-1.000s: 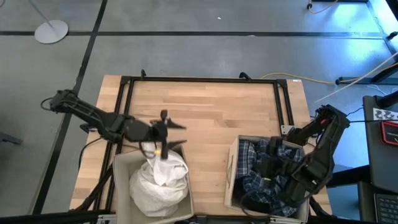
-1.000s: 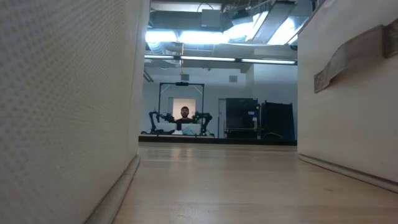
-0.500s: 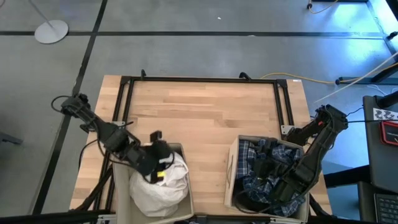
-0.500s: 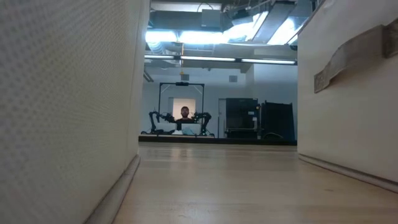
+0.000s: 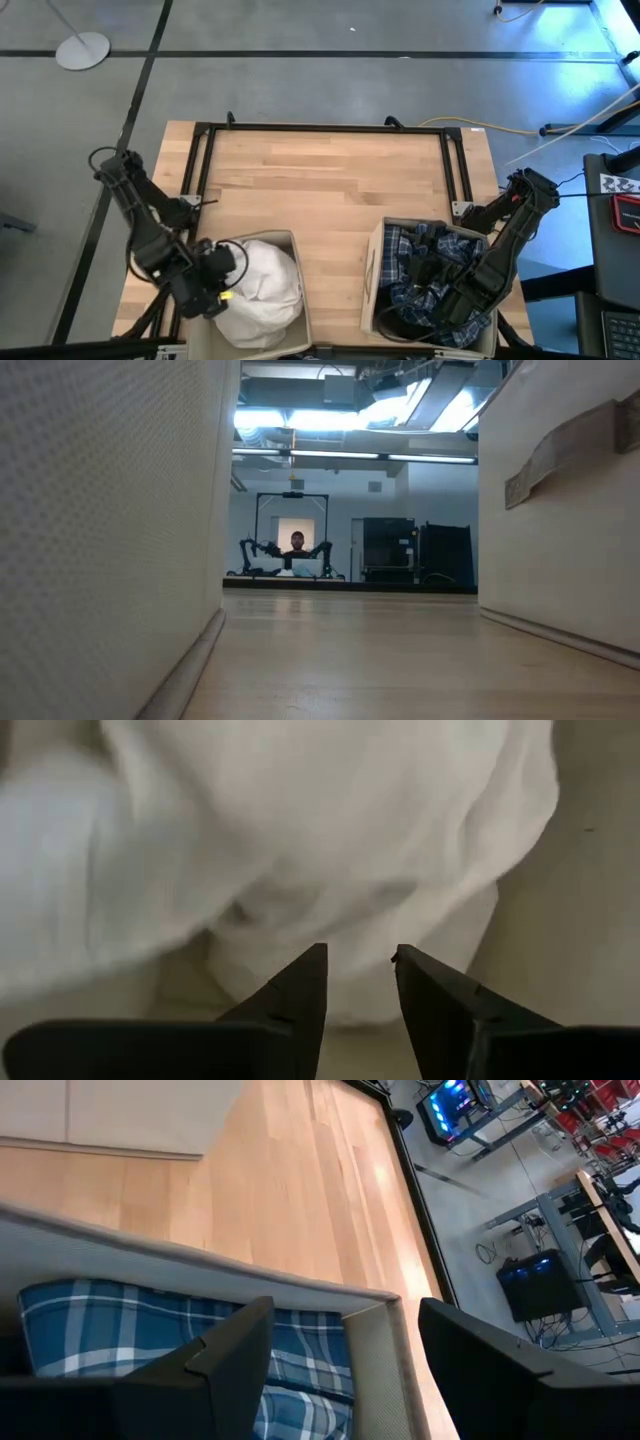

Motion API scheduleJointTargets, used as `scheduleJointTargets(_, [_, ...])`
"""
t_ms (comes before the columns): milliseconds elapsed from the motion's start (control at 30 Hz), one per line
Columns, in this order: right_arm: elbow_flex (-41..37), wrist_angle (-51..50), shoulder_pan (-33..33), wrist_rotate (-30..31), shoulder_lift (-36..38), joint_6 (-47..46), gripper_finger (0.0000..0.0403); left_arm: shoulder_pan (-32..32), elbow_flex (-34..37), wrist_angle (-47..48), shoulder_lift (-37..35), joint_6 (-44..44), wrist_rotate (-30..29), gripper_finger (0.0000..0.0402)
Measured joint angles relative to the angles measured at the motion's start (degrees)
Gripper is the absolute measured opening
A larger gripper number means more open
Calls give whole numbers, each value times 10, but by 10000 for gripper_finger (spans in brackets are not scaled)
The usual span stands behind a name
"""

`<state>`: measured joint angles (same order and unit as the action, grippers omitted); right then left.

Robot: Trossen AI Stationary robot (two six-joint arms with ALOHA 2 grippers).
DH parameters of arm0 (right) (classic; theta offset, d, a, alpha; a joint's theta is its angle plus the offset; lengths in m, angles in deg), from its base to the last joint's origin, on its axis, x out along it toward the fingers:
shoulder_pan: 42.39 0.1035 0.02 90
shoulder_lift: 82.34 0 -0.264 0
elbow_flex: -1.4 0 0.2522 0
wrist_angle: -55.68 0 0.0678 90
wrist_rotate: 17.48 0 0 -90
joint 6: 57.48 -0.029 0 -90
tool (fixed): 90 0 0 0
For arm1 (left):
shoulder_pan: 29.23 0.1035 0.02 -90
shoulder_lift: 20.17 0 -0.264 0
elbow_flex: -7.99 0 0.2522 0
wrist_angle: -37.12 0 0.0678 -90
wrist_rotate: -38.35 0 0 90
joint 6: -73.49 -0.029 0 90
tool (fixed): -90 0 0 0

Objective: Sort clothes
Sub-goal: Adjust the left laundry organizer

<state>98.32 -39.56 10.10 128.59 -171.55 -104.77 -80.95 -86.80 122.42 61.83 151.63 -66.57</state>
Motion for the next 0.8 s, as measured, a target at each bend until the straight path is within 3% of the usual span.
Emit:
scheduleJointTargets(300, [0,0,0,10,0,17,253,-68,2,51,2,161,-1,93])
scheduleJointTargets(433, [0,3,0,14,0,17,253,-83,32,46,4,188,13,86])
scheduleJointTargets(500, [-4,12,0,14,0,17,253,-83,48,63,3,195,31,83])
scheduleJointTargets(667, [-27,11,0,13,0,17,253,-82,86,118,-3,238,144,80])
scheduleJointTargets(800, [-46,15,0,14,0,12,253,-82,92,179,-15,240,153,81])
